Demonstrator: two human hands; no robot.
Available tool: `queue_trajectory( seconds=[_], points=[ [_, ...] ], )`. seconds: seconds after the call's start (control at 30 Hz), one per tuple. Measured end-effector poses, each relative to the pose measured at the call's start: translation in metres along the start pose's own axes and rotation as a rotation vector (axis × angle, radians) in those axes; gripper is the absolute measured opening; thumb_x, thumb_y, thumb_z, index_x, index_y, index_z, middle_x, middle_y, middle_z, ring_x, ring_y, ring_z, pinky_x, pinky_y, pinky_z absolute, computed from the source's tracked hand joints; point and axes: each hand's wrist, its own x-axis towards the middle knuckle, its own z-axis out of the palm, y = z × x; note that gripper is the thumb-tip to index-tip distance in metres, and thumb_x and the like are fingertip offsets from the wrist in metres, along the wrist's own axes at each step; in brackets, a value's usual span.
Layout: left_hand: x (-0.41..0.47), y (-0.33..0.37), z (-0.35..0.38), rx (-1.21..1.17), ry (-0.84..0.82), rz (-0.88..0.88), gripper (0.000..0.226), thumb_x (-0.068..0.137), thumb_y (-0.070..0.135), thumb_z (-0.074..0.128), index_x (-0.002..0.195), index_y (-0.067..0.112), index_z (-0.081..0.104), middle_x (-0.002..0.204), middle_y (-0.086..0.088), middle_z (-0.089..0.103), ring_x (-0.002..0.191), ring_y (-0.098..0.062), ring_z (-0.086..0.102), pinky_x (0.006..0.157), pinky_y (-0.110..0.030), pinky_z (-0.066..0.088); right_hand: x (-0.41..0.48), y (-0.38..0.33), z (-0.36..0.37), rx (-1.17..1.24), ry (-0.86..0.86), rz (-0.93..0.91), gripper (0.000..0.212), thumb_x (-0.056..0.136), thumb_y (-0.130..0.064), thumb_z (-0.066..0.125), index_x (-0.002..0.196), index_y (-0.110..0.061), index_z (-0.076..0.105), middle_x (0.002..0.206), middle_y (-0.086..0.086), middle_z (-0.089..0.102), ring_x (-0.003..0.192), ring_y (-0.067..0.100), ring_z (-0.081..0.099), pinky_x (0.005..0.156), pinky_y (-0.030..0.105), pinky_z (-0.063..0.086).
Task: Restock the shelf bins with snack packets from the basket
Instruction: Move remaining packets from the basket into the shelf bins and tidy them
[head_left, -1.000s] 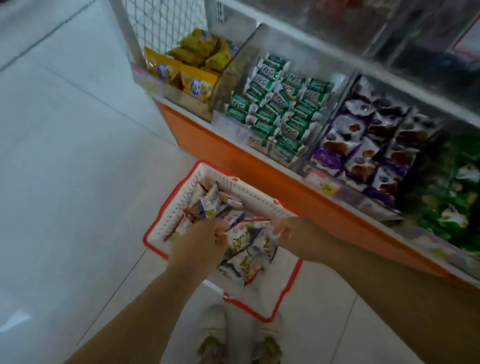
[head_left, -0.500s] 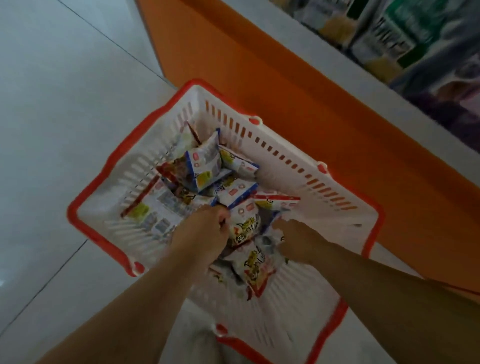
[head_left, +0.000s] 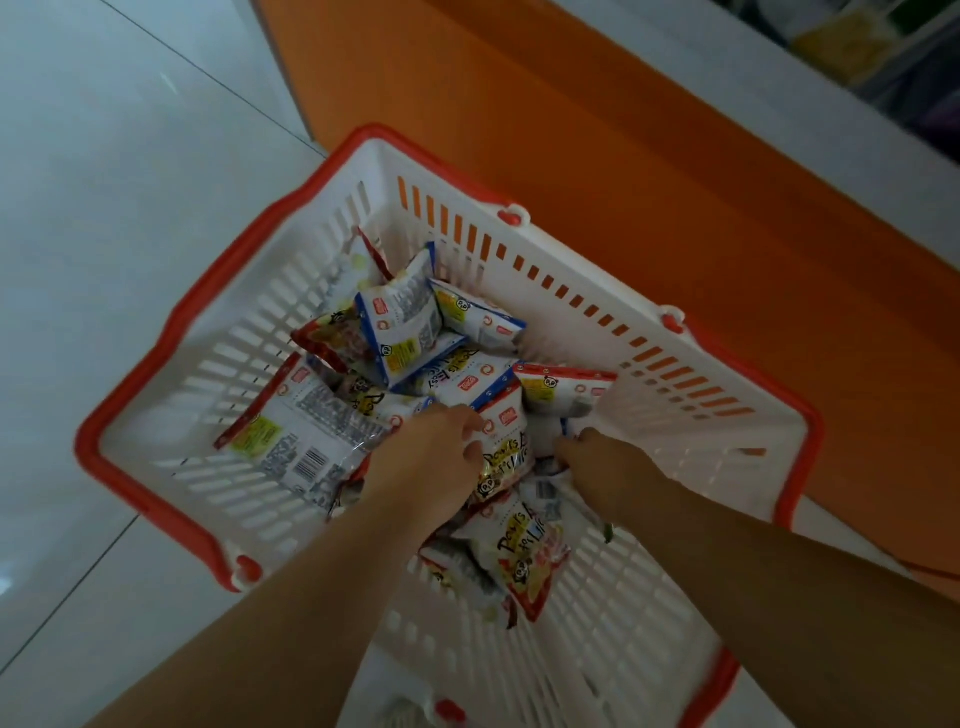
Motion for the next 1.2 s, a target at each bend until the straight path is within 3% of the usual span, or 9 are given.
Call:
queue_trajectory(
  seconds=[0.2,0.5,0.6,0.67,0.8,1.0,1.07,1.13,1.2],
  points=[
    [-0.034,0.019,-0.025,-0.048,0.003,0.046,0.029,0.096,0.027,0.052,0.124,0.028,0.059,0.122,0.006,0.063,0.106,-0.011,0.062,0.089,-0.039,0.055,-0.045,0.006,-0.038,0.089,0.088,0.004,0.023,0.093,-0.012,0.055,0.116,-0.015,0.056,0.104,0.011,0.055,0.096,0.032,0.059,0.077,0.039,0.053],
    [-0.137,0.098,-0.116,-0.201,-0.139,0.184,0.077,0.079,0.060,0.064,0.145,0.037,0.030,0.143,0.011,0.037,0.128,-0.012,0.044,0.101,-0.036,0.044,-0.193,-0.010,-0.183,0.630,0.282,-0.090,0.035,0.093,-0.042,0.060,0.104,-0.009,0.066,0.150,0.008,0.036,0.137,0.027,0.030,0.107,0.043,0.033],
    [-0.166,0.133,-0.161,-0.164,-0.133,0.201,0.101,0.066,0.073,0.067,0.149,0.040,0.020,0.149,0.012,0.033,0.130,-0.012,0.044,0.103,-0.036,0.043,-0.246,-0.017,-0.246,0.760,0.315,-0.167,0.037,0.097,-0.034,0.056,0.103,0.003,0.059,0.104,0.018,0.057,0.094,0.030,0.055,0.083,0.043,0.045],
    [-0.182,0.154,-0.192,-0.162,-0.120,0.223,0.105,0.059,0.078,0.068,0.147,0.041,0.023,0.146,0.012,0.042,0.125,-0.011,0.051,0.101,-0.036,0.048,-0.280,-0.022,-0.284,0.814,0.332,-0.197,0.034,0.098,-0.035,0.053,0.080,-0.008,0.044,0.074,0.008,0.037,0.064,0.019,0.036,0.063,0.033,0.034],
    [-0.215,0.198,-0.257,-0.190,-0.104,0.283,0.069,0.074,0.054,0.077,0.132,0.032,0.045,0.104,0.022,0.059,0.088,0.010,0.059,0.073,-0.007,0.048,-0.328,-0.020,-0.344,0.879,0.339,-0.181,0.031,0.098,-0.042,0.052,0.082,-0.018,0.041,0.076,0.002,0.035,0.067,0.016,0.034,0.064,0.031,0.032],
    [-0.263,0.239,-0.339,-0.304,-0.172,0.333,0.022,0.082,0.046,0.072,0.096,0.031,0.065,0.085,0.004,0.070,0.067,0.003,0.064,0.064,-0.015,0.052,-0.400,-0.009,-0.422,0.916,0.186,-0.255,0.078,0.077,-0.057,0.070,0.143,-0.036,0.034,0.130,-0.014,0.048,0.113,0.004,0.052,0.088,0.023,0.042],
    [-0.279,0.251,-0.359,-0.337,-0.217,0.357,0.028,0.083,0.047,0.069,0.096,0.022,0.069,0.090,-0.006,0.072,0.070,-0.004,0.065,0.067,-0.019,0.053,-0.416,-0.005,-0.438,0.756,0.188,-0.267,0.064,0.075,-0.058,0.072,0.129,-0.035,0.046,0.113,-0.017,0.053,0.097,0.001,0.054,0.084,0.026,0.042],
    [-0.289,0.262,-0.374,-0.369,-0.244,0.366,0.026,0.082,0.049,0.068,0.093,0.025,0.070,0.090,-0.005,0.072,0.070,-0.003,0.065,0.063,-0.014,0.052,-0.431,-0.003,-0.452,0.650,0.231,-0.262,0.037,0.076,-0.059,0.070,0.084,-0.031,0.047,0.070,-0.013,0.040,0.058,0.002,0.039,0.065,0.026,0.037],
    [-0.296,0.274,-0.386,-0.375,-0.282,0.372,0.016,0.082,0.047,0.070,0.089,0.033,0.069,0.079,0.005,0.072,0.066,-0.001,0.065,0.060,-0.012,0.049,-0.447,0.000,-0.464,0.647,0.260,-0.260,0.048,0.078,-0.057,0.069,0.067,-0.021,0.038,0.059,-0.002,0.028,0.046,0.010,0.027,0.054,0.027,0.029]
  ],
)
